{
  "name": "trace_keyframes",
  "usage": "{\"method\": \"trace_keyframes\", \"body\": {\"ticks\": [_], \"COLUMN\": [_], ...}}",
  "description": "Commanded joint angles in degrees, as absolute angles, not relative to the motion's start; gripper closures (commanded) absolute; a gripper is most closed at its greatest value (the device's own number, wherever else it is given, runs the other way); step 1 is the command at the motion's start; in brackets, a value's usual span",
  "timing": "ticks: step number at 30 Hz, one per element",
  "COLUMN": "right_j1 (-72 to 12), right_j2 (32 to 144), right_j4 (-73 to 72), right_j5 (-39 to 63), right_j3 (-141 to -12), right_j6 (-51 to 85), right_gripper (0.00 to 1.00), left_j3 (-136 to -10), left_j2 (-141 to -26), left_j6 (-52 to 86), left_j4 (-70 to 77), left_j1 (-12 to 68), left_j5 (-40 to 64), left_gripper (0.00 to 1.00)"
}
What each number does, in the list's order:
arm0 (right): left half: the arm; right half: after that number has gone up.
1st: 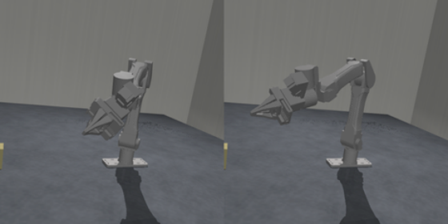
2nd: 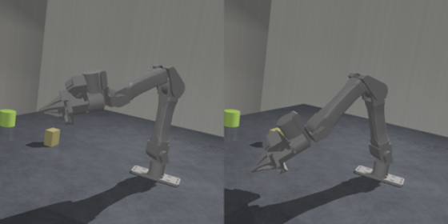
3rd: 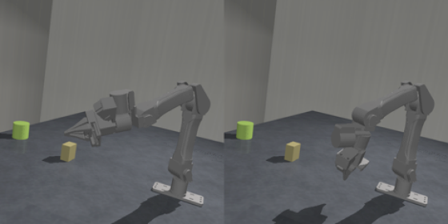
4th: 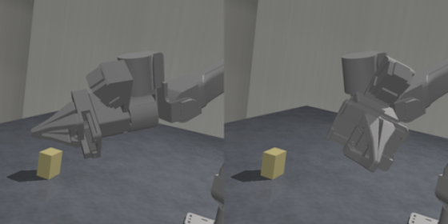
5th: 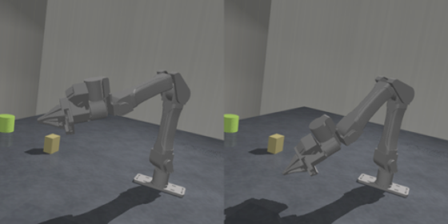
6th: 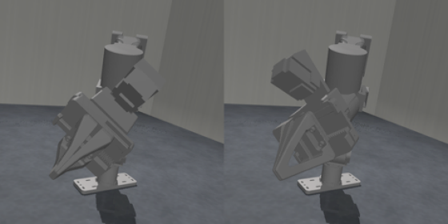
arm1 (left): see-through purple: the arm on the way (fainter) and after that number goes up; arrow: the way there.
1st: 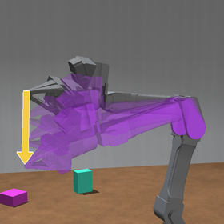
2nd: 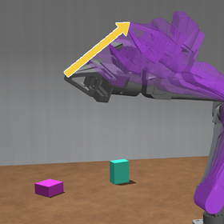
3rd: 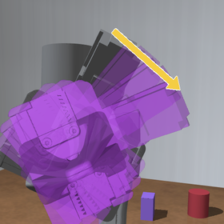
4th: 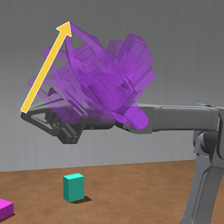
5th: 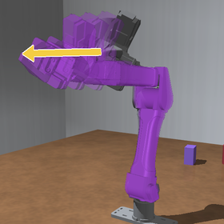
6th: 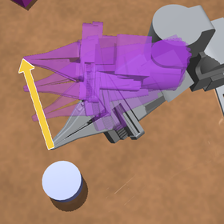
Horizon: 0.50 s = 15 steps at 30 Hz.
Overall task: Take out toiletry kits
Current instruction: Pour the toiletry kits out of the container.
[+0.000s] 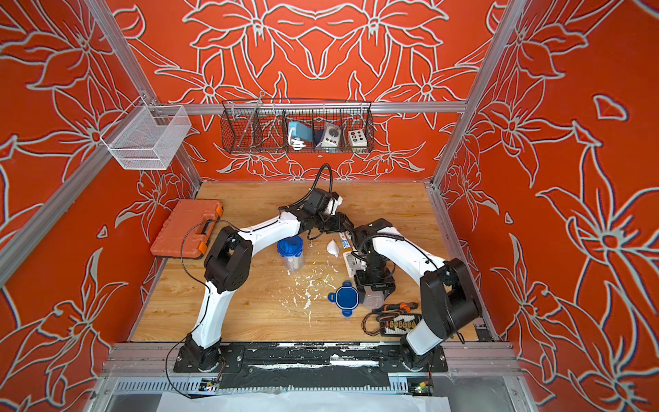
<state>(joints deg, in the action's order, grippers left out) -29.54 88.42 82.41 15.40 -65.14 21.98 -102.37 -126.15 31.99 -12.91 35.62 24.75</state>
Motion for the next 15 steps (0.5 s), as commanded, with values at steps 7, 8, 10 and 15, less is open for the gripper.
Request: {"method": "trace_keyframes", "body": {"ticks": [7,8,10,15], "right_j1": [-29.76,-29.79,-29.83,-29.86], "right_j2": [77.83,76.91,76.51,78.07], "right_j4": [91.89,91.70,91.32,87.71], "right_j5": [15.22,15.20,13.29,12.60], "right_j3": [-66.38,-68.11,-71.00,-71.16], "right_j6": [21.64,21.18,21.69,22.93], "right_gripper": [0.43,0.42,0.41,0.42], "left_j3": [-106.42,-106.06,-105.09,-106.15], "left_j2": [-120.66,-119.45,-117.14,-114.36], "left_j6": [33.03,33.74,35.25,36.21], "left_j4": [-15.96,-15.49,-13.89,-15.24], "left_j1": [35.87,35.91,35.75,35.52], "left_j5": [23.91,23.37,22.58,22.27], "left_gripper": [0.49,0.48,0.47,0.46]}}
